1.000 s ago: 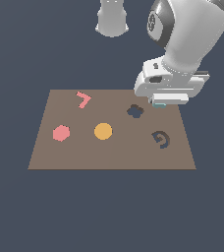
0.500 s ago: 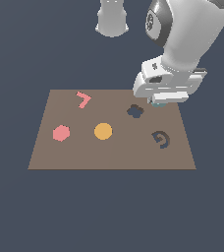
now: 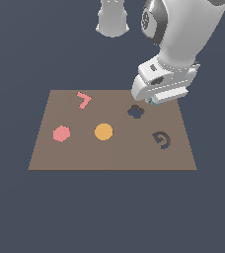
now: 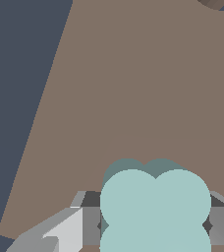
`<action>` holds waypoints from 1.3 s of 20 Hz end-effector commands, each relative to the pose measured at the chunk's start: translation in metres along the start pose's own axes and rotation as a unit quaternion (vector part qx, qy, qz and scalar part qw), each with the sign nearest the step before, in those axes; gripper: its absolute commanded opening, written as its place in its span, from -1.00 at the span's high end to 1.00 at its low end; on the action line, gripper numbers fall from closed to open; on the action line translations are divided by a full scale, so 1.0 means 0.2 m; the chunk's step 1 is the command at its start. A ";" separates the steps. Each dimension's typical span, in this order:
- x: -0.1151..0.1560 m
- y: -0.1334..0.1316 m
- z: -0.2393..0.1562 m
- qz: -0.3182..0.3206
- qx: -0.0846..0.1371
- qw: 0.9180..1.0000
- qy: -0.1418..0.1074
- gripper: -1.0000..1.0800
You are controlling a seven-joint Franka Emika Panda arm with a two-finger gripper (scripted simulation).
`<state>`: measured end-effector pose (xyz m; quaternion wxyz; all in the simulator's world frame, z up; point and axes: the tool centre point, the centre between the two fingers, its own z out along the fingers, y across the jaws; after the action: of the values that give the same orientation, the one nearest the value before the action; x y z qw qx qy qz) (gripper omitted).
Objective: Insert a designated object into the corresponding slot on a board.
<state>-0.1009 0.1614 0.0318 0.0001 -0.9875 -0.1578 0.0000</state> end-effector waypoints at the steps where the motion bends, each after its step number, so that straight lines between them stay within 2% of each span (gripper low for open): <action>1: -0.02 0.01 0.00 -0.041 0.000 0.999 0.000 1.00; 4: -0.03 0.04 -0.01 -0.096 0.000 0.995 0.000 1.00; 7: -0.05 0.06 -0.01 -0.154 0.000 0.988 0.000 1.00; 13: -0.08 0.12 -0.01 -0.268 0.000 0.963 0.000 1.00; 19: -0.09 0.18 -0.02 -0.376 0.000 0.927 0.000 1.00; 22: -0.09 0.21 -0.02 -0.428 -0.001 0.904 0.001 1.00; 26: -0.09 0.25 -0.02 -0.494 -0.001 0.869 0.001 1.00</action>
<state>-0.1033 0.1116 0.0359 -0.0003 -0.7985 -0.6020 -0.0004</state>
